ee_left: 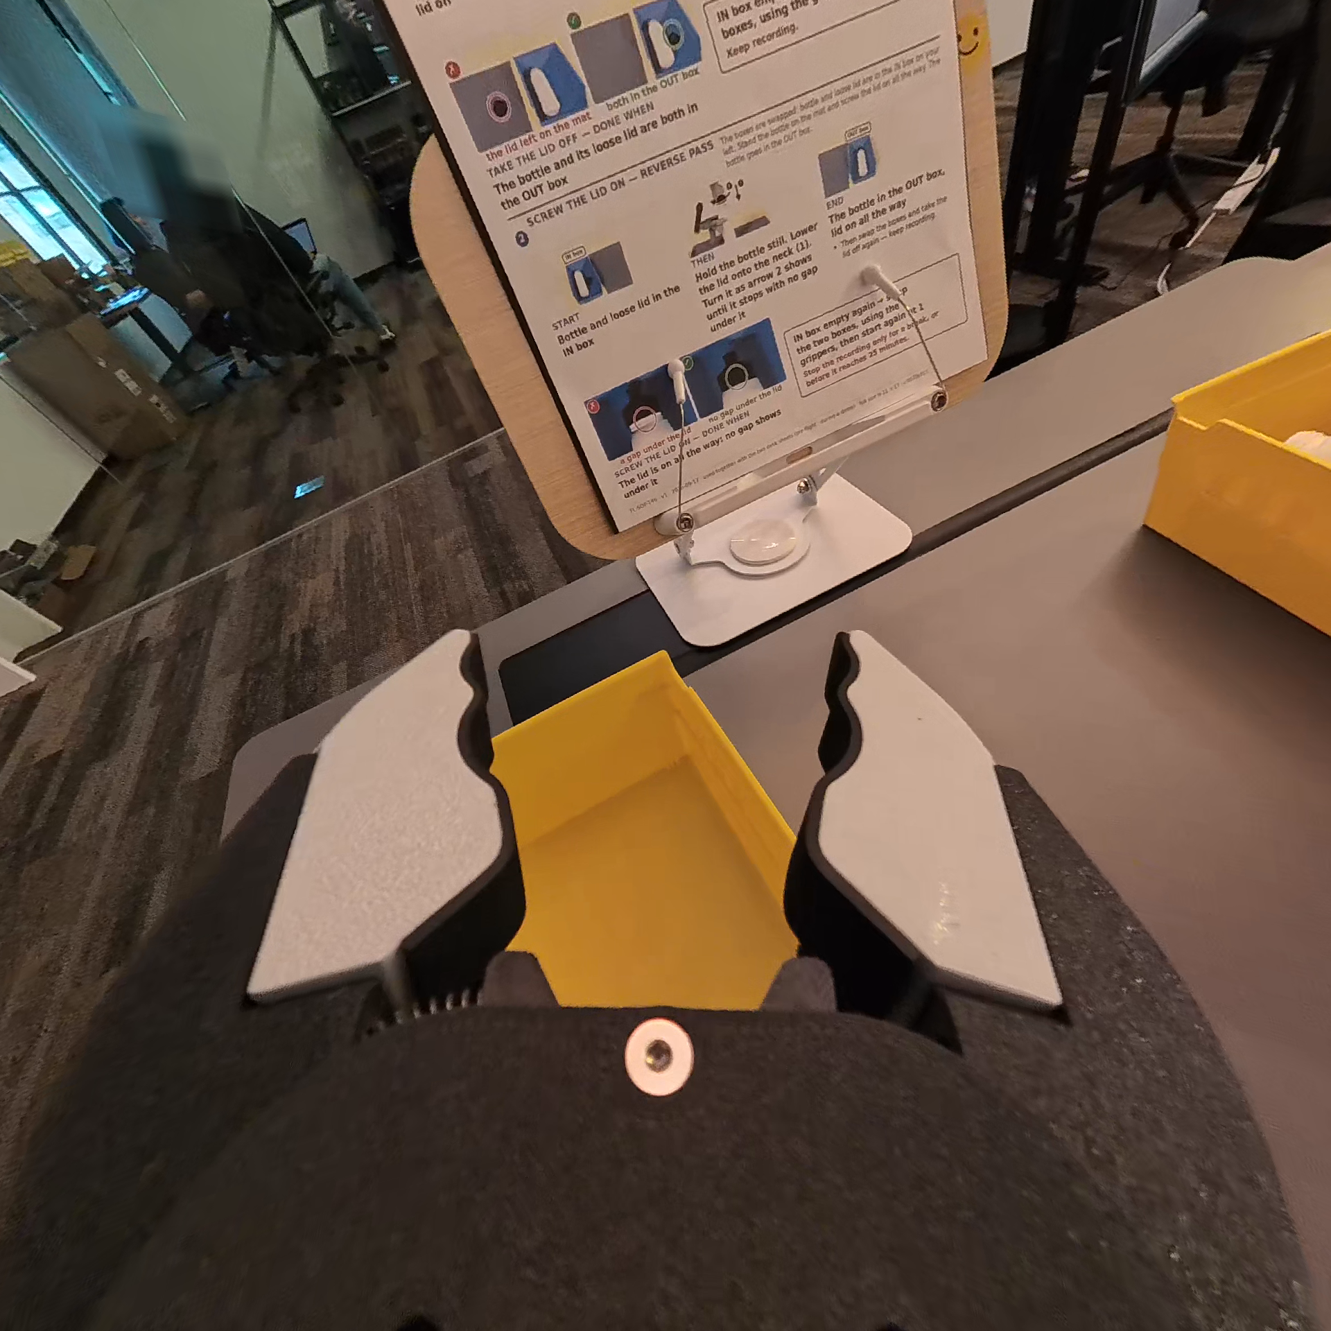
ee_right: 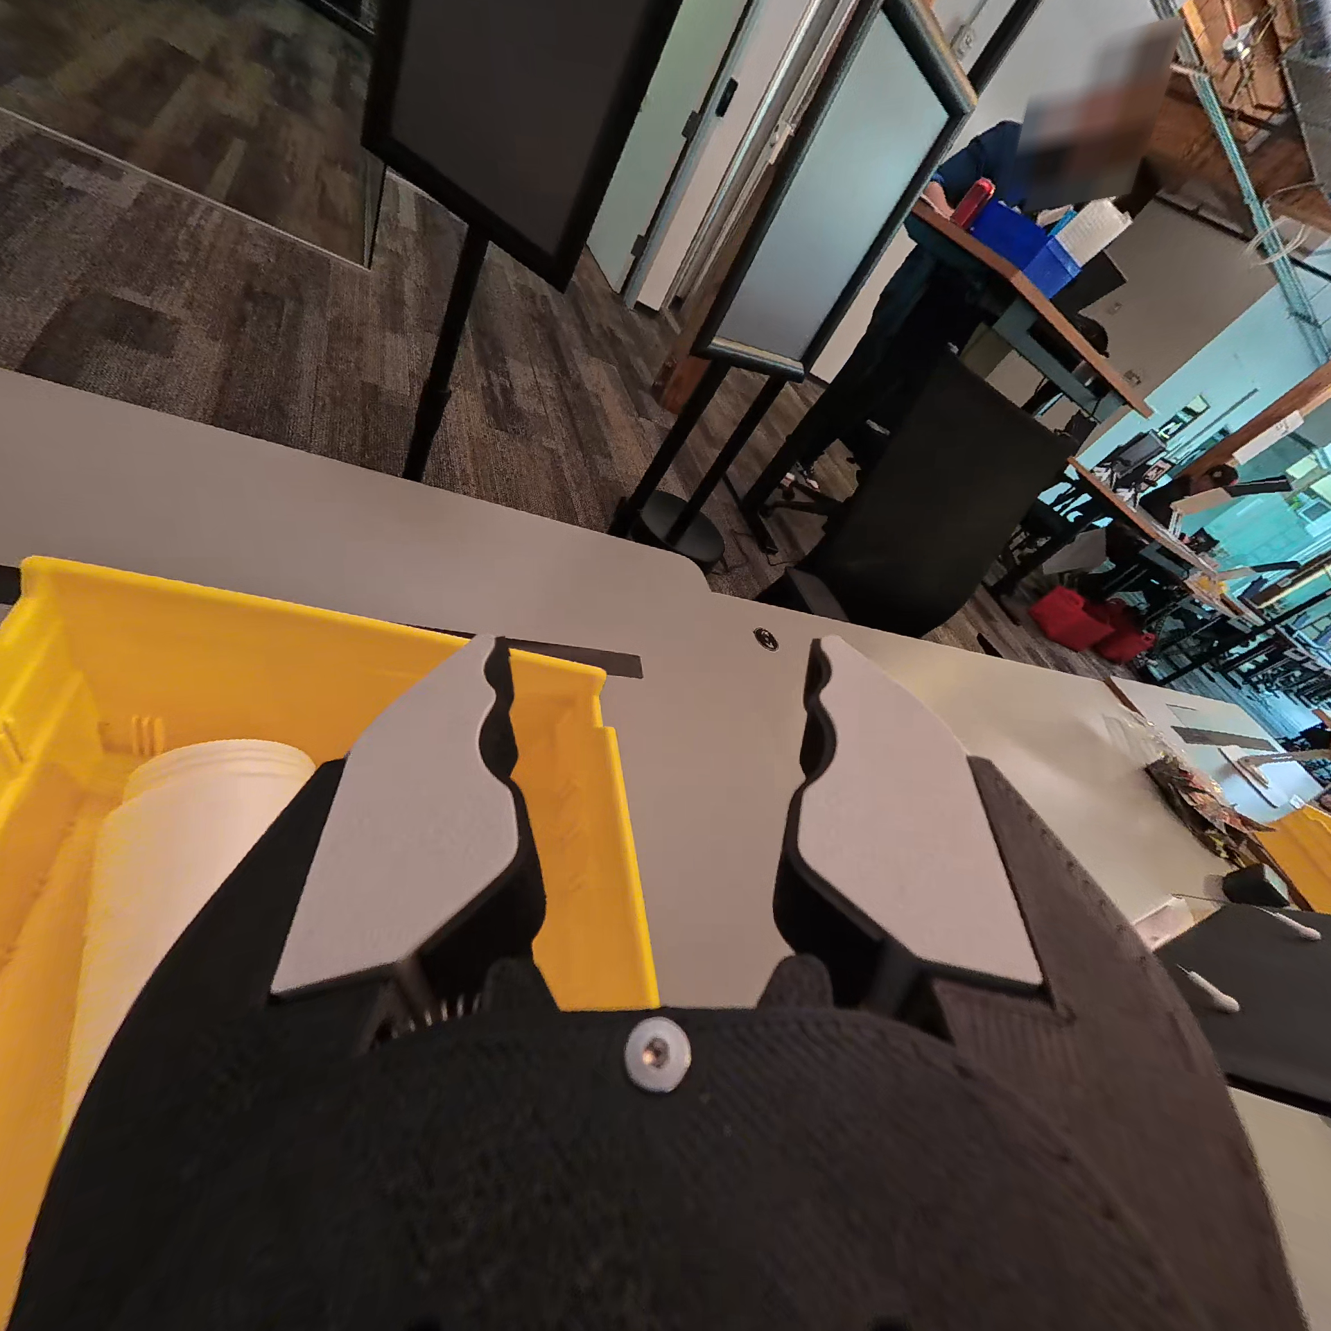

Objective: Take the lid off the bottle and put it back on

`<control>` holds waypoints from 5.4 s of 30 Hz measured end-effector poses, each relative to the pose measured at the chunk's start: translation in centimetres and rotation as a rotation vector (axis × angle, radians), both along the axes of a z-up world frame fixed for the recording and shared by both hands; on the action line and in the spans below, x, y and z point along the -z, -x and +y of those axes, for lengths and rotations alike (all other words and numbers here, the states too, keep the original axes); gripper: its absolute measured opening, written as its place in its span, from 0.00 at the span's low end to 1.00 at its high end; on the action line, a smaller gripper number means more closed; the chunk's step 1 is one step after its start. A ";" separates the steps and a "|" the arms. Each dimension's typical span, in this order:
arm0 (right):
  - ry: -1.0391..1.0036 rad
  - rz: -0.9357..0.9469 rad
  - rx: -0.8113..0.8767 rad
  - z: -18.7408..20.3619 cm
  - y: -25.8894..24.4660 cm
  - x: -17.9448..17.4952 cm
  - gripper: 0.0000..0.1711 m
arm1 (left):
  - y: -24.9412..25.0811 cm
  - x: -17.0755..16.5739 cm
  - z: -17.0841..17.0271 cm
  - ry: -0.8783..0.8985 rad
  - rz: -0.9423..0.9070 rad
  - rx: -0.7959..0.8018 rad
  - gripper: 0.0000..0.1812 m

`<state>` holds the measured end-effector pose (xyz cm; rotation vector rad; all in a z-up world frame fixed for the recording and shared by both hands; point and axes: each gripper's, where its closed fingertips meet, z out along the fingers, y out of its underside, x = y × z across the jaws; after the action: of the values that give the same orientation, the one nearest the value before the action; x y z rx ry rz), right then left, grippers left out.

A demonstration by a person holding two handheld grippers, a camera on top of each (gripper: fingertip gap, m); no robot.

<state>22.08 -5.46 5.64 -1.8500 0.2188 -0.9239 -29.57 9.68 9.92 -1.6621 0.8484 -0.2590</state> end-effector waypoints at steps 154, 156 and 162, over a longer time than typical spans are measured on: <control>1.166 0.958 -0.332 9.3 37.9 10.3 0.03 | 5.6 -3.7 -10.0 0.180 -0.048 0.075 0.26; 1.124 0.967 -0.333 9.0 35.1 7.8 0.02 | 5.9 -5.8 -11.5 0.102 -0.139 0.094 0.26; 0.927 1.072 -0.211 3.9 20.6 1.8 0.02 | 2.0 -4.6 -15.0 0.149 -0.096 0.263 0.36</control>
<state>1.47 -1.54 3.80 -3.0197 0.2455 0.2997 -31.52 -5.34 14.56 -1.6588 0.9943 -0.5923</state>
